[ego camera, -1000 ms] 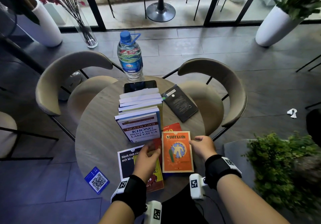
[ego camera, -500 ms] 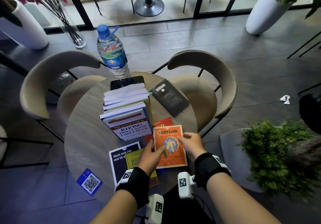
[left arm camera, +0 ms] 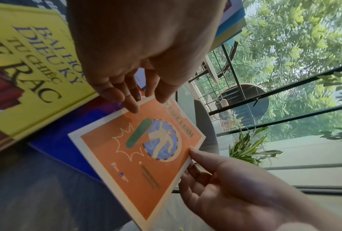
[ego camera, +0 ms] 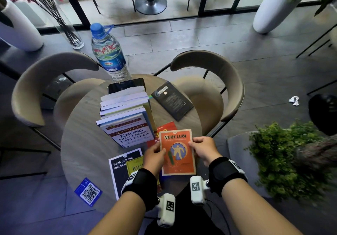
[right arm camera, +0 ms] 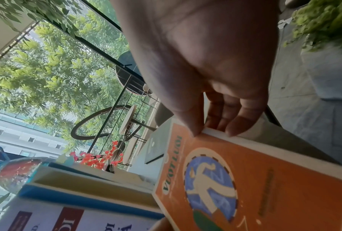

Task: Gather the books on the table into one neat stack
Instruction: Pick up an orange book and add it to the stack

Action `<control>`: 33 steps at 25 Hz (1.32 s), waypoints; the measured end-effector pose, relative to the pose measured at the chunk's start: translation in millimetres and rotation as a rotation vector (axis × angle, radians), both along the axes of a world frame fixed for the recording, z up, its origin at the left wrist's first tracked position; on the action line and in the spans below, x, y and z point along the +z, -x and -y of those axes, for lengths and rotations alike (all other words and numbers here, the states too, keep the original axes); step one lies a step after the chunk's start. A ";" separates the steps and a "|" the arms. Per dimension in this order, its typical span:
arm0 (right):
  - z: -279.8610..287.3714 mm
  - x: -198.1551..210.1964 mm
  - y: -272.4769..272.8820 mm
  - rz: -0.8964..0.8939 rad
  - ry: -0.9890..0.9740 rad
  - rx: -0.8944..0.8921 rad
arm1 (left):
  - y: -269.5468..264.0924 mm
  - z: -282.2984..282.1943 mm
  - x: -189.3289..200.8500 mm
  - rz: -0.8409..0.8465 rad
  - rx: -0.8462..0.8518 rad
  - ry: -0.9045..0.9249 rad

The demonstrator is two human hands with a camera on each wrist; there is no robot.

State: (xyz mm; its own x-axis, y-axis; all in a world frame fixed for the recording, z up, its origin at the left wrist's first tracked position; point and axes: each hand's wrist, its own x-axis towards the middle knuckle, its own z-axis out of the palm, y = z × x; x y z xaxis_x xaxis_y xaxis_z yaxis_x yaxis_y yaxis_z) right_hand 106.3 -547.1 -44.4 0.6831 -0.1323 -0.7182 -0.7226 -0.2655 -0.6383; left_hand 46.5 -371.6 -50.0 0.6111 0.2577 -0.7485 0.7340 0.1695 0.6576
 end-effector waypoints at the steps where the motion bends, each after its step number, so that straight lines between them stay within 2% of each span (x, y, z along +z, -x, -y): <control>1: 2.8 2.9 -2.9 0.004 -0.003 0.016 | -3.2 -0.6 0.0 -0.001 0.018 -0.011; 7: 28.3 32.8 -12.5 0.138 -0.083 0.126 | -15.7 0.8 9.6 0.062 0.119 -0.015; 14: 32.1 75.3 -22.5 0.380 -0.157 0.299 | -7.8 -4.4 50.3 0.332 0.240 -0.038; 18: 16.6 87.9 -24.4 0.480 -0.181 0.348 | 6.3 -22.2 72.8 0.431 0.219 -0.138; 23: -21.5 98.3 -22.5 0.545 -0.188 0.461 | 21.8 -59.4 82.9 0.490 0.259 -0.238; 28: -64.5 92.1 -16.7 0.519 -0.131 0.554 | 32.4 -100.0 87.7 0.505 0.310 -0.299; 31: -85.8 85.9 -13.7 0.547 -0.064 0.594 | 44.5 -117.1 79.1 0.473 0.321 -0.307; 33: -95.9 82.7 -9.3 0.611 0.068 0.659 | 51.9 -123.1 70.2 0.441 0.320 -0.317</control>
